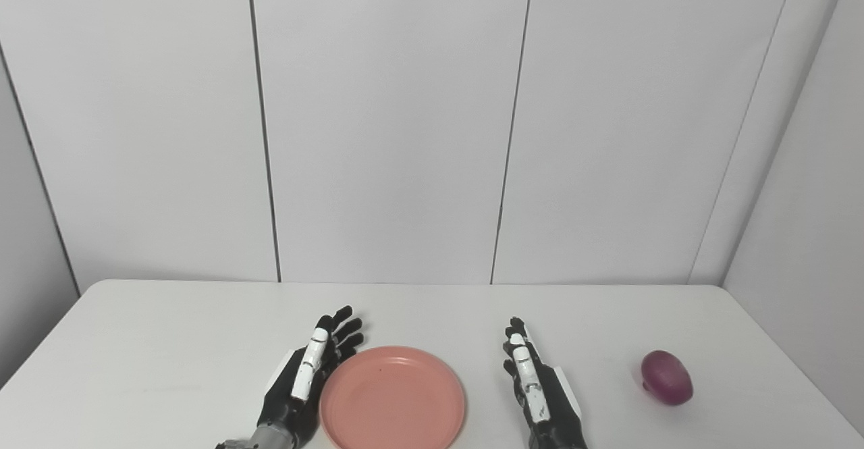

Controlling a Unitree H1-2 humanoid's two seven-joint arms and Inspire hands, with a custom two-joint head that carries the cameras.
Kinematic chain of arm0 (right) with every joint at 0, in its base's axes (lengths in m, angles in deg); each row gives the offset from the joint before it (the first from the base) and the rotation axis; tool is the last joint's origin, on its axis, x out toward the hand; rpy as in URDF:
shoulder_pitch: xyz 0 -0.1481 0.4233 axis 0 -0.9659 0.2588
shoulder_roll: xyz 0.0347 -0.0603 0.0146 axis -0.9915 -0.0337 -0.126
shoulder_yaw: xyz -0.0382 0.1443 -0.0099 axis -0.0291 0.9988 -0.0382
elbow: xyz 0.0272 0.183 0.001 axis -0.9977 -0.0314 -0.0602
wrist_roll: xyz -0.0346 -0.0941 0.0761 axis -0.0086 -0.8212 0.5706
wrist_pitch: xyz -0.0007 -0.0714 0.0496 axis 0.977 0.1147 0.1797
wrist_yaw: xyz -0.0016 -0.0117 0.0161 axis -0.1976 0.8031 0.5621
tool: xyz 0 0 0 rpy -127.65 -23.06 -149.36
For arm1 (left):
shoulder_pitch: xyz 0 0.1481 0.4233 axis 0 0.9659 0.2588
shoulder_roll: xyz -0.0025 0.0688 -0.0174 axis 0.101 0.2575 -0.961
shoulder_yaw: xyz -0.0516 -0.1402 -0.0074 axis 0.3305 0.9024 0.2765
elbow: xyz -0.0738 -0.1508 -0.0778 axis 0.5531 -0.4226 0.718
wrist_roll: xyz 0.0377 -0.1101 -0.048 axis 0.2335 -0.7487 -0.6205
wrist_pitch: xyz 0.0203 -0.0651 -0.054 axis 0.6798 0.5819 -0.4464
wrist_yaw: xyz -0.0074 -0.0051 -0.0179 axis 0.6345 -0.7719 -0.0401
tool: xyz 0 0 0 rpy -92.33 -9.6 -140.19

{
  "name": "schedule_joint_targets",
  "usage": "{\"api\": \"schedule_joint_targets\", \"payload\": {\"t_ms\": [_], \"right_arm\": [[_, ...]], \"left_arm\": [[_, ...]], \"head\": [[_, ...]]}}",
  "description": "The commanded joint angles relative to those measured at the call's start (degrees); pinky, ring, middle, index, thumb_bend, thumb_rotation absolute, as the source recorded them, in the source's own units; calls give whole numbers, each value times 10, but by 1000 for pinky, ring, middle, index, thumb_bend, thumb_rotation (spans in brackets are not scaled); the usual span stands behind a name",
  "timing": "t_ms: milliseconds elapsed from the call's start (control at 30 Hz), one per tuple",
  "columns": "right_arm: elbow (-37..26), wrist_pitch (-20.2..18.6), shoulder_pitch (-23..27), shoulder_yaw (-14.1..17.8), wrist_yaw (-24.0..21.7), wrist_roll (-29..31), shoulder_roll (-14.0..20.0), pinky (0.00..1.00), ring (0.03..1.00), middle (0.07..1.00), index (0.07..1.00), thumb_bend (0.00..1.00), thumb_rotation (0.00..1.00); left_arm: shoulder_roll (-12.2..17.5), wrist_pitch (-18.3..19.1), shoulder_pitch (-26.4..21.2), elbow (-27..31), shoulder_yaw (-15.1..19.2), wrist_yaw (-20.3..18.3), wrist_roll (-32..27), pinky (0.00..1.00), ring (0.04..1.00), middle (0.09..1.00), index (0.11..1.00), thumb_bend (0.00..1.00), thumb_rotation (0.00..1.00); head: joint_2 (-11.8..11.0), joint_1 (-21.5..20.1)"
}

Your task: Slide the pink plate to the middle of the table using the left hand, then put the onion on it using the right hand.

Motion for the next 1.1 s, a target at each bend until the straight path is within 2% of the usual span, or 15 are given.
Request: {"api": "schedule_joint_targets", "payload": {"t_ms": [0, 300, 600, 767, 1067], "right_arm": [[-8, 27, 30, 0, 3, -1, -3, 1000, 1000, 1000, 1000, 575, 989], [-9, 25, 37, -1, 2, -4, 1, 1000, 1000, 1000, 1000, 579, 995], [-24, 10, 43, 1, 1, -1, 4, 1000, 1000, 1000, 1000, 566, 1000], [-32, 4, 43, -1, 2, -6, 8, 1000, 1000, 1000, 1000, 557, 1000], [-38, -1, 42, 0, 8, -14, 8, 1000, 1000, 1000, 1000, 562, 1000]], "left_arm": [[-9, -1, -7, 12, -4, 1, -1, 963, 928, 925, 916, 639, 1000], [-18, 5, -7, 20, -4, 2, 0, 961, 933, 930, 920, 611, 1000], [-26, 17, -4, 44, -11, 11, 8, 950, 924, 927, 920, 610, 1000], [-27, 27, -1, 55, -16, 15, 12, 949, 927, 929, 925, 629, 1000], [-24, 19, 2, 52, -20, 14, 12, 948, 932, 934, 934, 629, 1000]], "head": [[5, -4], [25, -6], [55, 3], [58, 5], [56, 2]]}}
